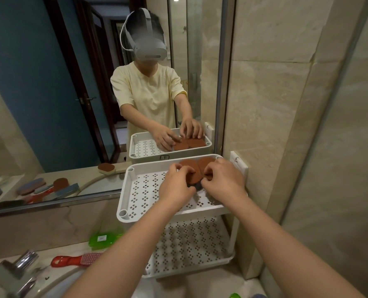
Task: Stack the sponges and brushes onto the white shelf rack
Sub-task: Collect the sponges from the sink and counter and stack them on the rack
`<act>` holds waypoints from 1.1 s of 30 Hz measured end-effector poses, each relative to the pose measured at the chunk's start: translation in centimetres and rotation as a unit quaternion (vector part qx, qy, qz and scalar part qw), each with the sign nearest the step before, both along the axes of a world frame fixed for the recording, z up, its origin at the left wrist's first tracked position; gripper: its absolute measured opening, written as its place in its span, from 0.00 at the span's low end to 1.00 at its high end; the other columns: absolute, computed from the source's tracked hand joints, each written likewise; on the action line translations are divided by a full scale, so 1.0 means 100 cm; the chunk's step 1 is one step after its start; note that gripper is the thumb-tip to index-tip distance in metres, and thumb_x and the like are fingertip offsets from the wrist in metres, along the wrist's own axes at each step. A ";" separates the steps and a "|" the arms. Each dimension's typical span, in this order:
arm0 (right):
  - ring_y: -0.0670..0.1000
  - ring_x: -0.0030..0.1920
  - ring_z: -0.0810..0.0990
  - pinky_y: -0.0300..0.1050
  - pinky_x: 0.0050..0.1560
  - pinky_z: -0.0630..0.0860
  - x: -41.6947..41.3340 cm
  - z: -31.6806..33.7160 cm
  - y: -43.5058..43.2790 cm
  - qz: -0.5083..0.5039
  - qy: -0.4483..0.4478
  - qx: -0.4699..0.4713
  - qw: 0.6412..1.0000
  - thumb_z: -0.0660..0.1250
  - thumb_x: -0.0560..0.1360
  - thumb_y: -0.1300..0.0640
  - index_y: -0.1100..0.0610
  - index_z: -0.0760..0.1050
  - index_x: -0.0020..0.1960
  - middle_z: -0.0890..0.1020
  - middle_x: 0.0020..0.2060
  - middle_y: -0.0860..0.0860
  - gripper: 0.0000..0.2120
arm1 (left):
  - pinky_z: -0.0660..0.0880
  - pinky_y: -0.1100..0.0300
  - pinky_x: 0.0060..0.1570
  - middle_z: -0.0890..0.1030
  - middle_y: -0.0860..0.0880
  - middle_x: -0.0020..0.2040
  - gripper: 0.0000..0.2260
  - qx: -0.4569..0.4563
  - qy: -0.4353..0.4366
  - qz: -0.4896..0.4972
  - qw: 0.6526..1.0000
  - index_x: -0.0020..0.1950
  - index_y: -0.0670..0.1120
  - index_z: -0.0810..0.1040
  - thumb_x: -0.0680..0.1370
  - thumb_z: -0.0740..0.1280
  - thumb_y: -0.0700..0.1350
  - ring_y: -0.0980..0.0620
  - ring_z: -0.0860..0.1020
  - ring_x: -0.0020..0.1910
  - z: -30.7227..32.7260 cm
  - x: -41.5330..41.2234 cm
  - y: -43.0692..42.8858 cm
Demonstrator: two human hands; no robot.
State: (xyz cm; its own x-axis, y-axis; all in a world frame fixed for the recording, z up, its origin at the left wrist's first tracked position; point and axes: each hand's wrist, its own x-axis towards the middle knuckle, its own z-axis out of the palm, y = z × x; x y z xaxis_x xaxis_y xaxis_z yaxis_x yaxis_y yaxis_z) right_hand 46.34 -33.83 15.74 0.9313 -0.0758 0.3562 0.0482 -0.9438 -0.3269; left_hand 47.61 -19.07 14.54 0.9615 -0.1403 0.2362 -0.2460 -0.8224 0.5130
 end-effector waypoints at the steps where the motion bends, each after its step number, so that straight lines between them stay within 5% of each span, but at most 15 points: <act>1: 0.47 0.51 0.74 0.46 0.44 0.77 0.000 0.001 0.001 -0.001 0.003 0.008 1.000 0.64 0.72 0.47 0.47 0.80 0.47 0.76 0.50 0.45 0.09 | 0.76 0.57 0.43 0.65 0.54 0.65 0.23 0.006 0.003 -0.003 1.000 0.65 0.57 0.72 0.70 0.70 0.48 0.52 0.75 0.54 0.001 0.000 0.000; 5: 0.47 0.43 0.77 0.47 0.42 0.78 -0.006 0.008 0.002 -0.003 0.017 0.034 0.999 0.58 0.74 0.51 0.49 0.81 0.44 0.78 0.46 0.46 0.12 | 0.79 0.56 0.47 0.65 0.53 0.65 0.25 -0.020 0.048 -0.015 0.999 0.67 0.55 0.72 0.70 0.69 0.47 0.52 0.76 0.52 0.004 0.001 0.002; 9: 0.48 0.41 0.80 0.48 0.41 0.79 -0.024 0.013 0.007 0.024 0.012 0.062 0.998 0.58 0.74 0.55 0.49 0.80 0.47 0.82 0.41 0.45 0.12 | 0.70 0.64 0.52 0.65 0.48 0.72 0.29 -0.104 0.092 -0.059 0.989 0.72 0.49 0.69 0.70 0.69 0.45 0.50 0.73 0.62 0.014 -0.005 0.004; 12: 0.47 0.51 0.79 0.49 0.48 0.79 -0.050 0.004 0.013 0.042 -0.059 0.120 0.990 0.60 0.74 0.56 0.48 0.80 0.57 0.82 0.51 0.44 0.15 | 0.70 0.64 0.51 0.70 0.51 0.68 0.24 -0.156 0.007 -0.052 0.986 0.68 0.54 0.72 0.72 0.67 0.44 0.58 0.73 0.55 0.014 -0.032 0.005; 15: 0.45 0.51 0.77 0.46 0.48 0.77 -0.085 -0.015 0.018 0.070 -0.154 0.195 0.966 0.61 0.74 0.59 0.49 0.80 0.54 0.81 0.49 0.42 0.14 | 0.67 0.73 0.50 0.75 0.59 0.59 0.17 -0.253 -0.084 -0.062 0.962 0.59 0.58 0.76 0.73 0.64 0.42 0.69 0.72 0.53 0.005 -0.075 0.008; 19: 0.46 0.48 0.77 0.41 0.48 0.73 -0.135 -0.054 0.018 0.104 -0.252 0.225 0.936 0.61 0.74 0.61 0.54 0.80 0.49 0.81 0.44 0.45 0.10 | 0.69 0.70 0.57 0.76 0.56 0.55 0.15 -0.212 -0.204 -0.130 0.947 0.58 0.51 0.77 0.74 0.61 0.39 0.62 0.73 0.58 -0.026 -0.127 0.028; 23: 0.47 0.46 0.76 0.45 0.46 0.74 -0.173 -0.104 0.019 0.101 -0.186 0.194 0.958 0.63 0.74 0.63 0.55 0.80 0.48 0.81 0.42 0.46 0.09 | 0.72 0.64 0.54 0.75 0.56 0.55 0.17 -0.134 -0.201 -0.146 0.959 0.59 0.54 0.76 0.73 0.63 0.39 0.58 0.74 0.56 -0.072 -0.165 0.051; 33: 0.49 0.50 0.75 0.46 0.50 0.73 -0.225 -0.171 0.029 0.097 0.042 0.124 0.987 0.64 0.72 0.60 0.51 0.81 0.49 0.81 0.44 0.45 0.10 | 0.71 0.64 0.51 0.69 0.62 0.60 0.16 -0.070 -0.003 -0.112 0.991 0.60 0.58 0.75 0.75 0.64 0.43 0.62 0.71 0.59 -0.164 -0.218 0.069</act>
